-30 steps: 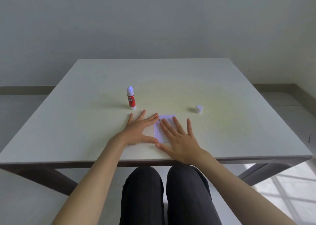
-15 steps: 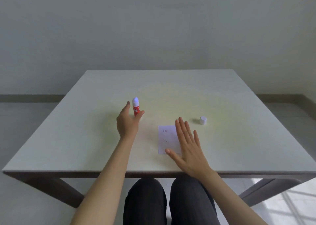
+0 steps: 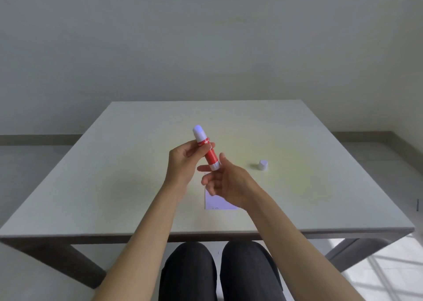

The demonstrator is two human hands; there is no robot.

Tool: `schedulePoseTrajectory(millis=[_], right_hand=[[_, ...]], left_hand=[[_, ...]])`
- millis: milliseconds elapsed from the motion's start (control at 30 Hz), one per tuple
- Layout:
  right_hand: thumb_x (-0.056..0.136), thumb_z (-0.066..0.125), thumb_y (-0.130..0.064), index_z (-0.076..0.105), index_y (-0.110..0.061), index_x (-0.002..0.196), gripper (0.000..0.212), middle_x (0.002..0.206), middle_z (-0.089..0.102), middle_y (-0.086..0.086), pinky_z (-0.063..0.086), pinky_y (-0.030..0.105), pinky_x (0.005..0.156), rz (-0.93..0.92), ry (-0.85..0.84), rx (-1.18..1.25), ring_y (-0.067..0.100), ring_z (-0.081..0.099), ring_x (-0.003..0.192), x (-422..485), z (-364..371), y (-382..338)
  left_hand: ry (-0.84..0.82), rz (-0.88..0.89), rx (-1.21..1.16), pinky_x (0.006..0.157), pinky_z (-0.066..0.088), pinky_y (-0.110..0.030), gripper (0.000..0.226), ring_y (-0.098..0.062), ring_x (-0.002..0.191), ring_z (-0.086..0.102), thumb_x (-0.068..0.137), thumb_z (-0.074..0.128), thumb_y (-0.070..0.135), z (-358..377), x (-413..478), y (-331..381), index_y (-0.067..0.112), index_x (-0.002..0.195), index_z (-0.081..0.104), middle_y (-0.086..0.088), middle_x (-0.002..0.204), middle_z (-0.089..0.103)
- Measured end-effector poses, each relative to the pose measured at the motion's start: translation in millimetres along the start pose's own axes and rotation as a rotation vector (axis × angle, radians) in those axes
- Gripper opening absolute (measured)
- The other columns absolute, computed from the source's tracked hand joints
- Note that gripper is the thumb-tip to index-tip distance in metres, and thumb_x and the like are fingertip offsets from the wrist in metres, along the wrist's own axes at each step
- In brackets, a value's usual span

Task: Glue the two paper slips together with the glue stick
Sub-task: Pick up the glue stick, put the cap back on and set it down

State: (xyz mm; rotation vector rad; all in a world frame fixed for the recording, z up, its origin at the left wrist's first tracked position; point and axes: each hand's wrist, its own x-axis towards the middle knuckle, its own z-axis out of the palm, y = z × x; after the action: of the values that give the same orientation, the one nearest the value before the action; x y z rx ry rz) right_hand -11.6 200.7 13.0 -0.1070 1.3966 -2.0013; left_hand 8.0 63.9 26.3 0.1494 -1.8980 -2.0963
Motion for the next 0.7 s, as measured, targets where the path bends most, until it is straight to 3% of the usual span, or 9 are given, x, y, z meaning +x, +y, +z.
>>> schedulePoseTrajectory(millis=[133,233,333,400,467,533,567,633,700], right_hand=[[0.097,0.044,-0.035,0.062,-0.006,0.086,0.036,0.061,0.064,0.002,0.046,0.02,0.047,-0.102,-0.031,0.21,0.012,0.054,0.049,-2,8,5],[0.089,0.06,-0.019,0.051,-0.014,0.082,0.013,0.067,0.061,-0.007,0.044,0.016,0.054,-0.655,0.345,-0.42,0.003,0.053,0.053,2,9,23],[0.086,0.064,-0.019,0.045,-0.02,0.091,0.02,0.076,0.055,-0.019,0.041,0.011,0.058,-0.852,0.561,-0.736,0.0,0.051,0.062,0,9,33],[0.091,0.053,-0.037,0.049,-0.018,0.101,0.022,0.073,0.061,-0.012,0.045,0.019,0.057,-0.694,0.505,-0.557,0.005,0.054,0.054,-5,11,26],[0.095,0.033,-0.051,0.056,-0.008,0.099,0.049,0.061,0.066,0.002,0.046,0.026,0.05,-0.322,0.268,-0.162,0.017,0.055,0.044,-10,10,11],[0.099,0.033,-0.043,0.059,-0.004,0.092,0.048,0.057,0.064,0.007,0.047,0.024,0.046,-0.085,0.043,0.112,0.017,0.054,0.042,-15,4,-1],[0.099,0.039,-0.035,0.058,-0.004,0.09,0.037,0.06,0.064,0.007,0.049,0.023,0.048,-0.092,-0.009,0.167,0.016,0.056,0.044,-17,4,-4],[0.095,0.052,-0.019,0.054,-0.01,0.087,0.012,0.069,0.063,0.006,0.052,0.021,0.054,-0.366,0.078,0.02,0.014,0.061,0.052,-15,6,4],[0.087,0.063,-0.011,0.045,-0.023,0.08,0.022,0.075,0.062,-0.007,0.048,0.017,0.058,-0.752,0.395,-0.523,0.013,0.063,0.061,-12,7,16]], left_hand=[[0.03,0.002,-0.039,0.068,0.051,-0.015,0.007,-0.009,0.079,0.072,0.084,0.067,0.021,2,-4,7,0.025,0.083,0.074,0.008,0.085,0.078],[0.094,0.006,-0.059,0.073,0.05,-0.014,0.008,-0.012,0.081,0.073,0.082,0.07,0.019,10,-8,9,0.025,0.078,0.074,0.007,0.081,0.077],[0.112,0.024,-0.061,0.07,0.05,-0.009,0.005,-0.014,0.079,0.072,0.078,0.073,0.02,18,-12,10,0.024,0.075,0.074,0.004,0.08,0.076],[0.118,0.03,-0.057,0.07,0.049,-0.009,0.002,-0.015,0.081,0.071,0.077,0.074,0.02,19,-13,12,0.023,0.077,0.074,0.0,0.083,0.076],[0.12,0.022,-0.047,0.07,0.048,-0.008,0.002,-0.014,0.082,0.071,0.078,0.073,0.021,17,-12,14,0.023,0.077,0.073,0.0,0.084,0.076],[0.108,0.019,-0.056,0.07,0.05,-0.011,0.009,-0.011,0.078,0.072,0.079,0.072,0.022,15,-13,15,0.028,0.072,0.075,0.005,0.081,0.076],[0.104,0.021,-0.062,0.07,0.051,-0.011,0.013,-0.01,0.077,0.072,0.079,0.072,0.022,14,-13,15,0.029,0.069,0.075,0.007,0.079,0.077],[0.111,0.027,-0.064,0.07,0.05,-0.01,0.015,-0.01,0.078,0.072,0.08,0.072,0.022,16,-13,15,0.03,0.067,0.076,0.008,0.078,0.077],[0.122,0.026,-0.078,0.069,0.049,-0.008,0.013,-0.013,0.08,0.072,0.079,0.072,0.022,18,-14,16,0.029,0.068,0.076,0.006,0.079,0.076]])
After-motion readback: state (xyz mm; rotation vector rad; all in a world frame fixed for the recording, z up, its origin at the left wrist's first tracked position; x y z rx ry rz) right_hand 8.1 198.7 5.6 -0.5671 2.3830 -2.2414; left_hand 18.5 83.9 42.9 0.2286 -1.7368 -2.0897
